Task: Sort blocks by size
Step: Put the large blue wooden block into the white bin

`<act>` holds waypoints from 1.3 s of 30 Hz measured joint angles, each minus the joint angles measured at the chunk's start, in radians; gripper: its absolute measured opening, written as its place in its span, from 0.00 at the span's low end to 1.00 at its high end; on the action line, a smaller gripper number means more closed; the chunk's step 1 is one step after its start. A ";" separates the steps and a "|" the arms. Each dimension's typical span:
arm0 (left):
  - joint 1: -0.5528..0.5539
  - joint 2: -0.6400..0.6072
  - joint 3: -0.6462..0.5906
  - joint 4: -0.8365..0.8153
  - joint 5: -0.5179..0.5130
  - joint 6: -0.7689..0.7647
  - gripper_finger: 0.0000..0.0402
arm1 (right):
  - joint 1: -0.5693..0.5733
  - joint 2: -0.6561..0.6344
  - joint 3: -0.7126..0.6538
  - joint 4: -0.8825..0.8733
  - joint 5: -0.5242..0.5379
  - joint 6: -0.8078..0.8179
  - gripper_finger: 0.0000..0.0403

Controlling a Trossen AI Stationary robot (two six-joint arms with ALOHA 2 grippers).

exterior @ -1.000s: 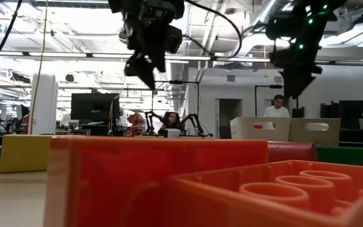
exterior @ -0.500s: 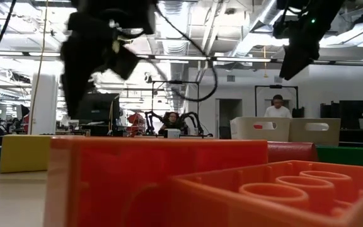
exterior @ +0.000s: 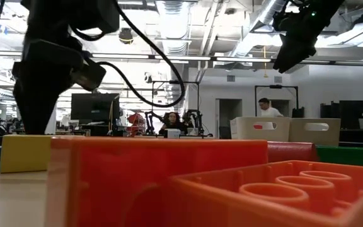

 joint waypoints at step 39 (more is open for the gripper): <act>0.012 0.011 -0.126 0.266 -0.148 -0.006 0.25 | 0.001 0.000 0.000 0.051 0.001 -0.009 0.62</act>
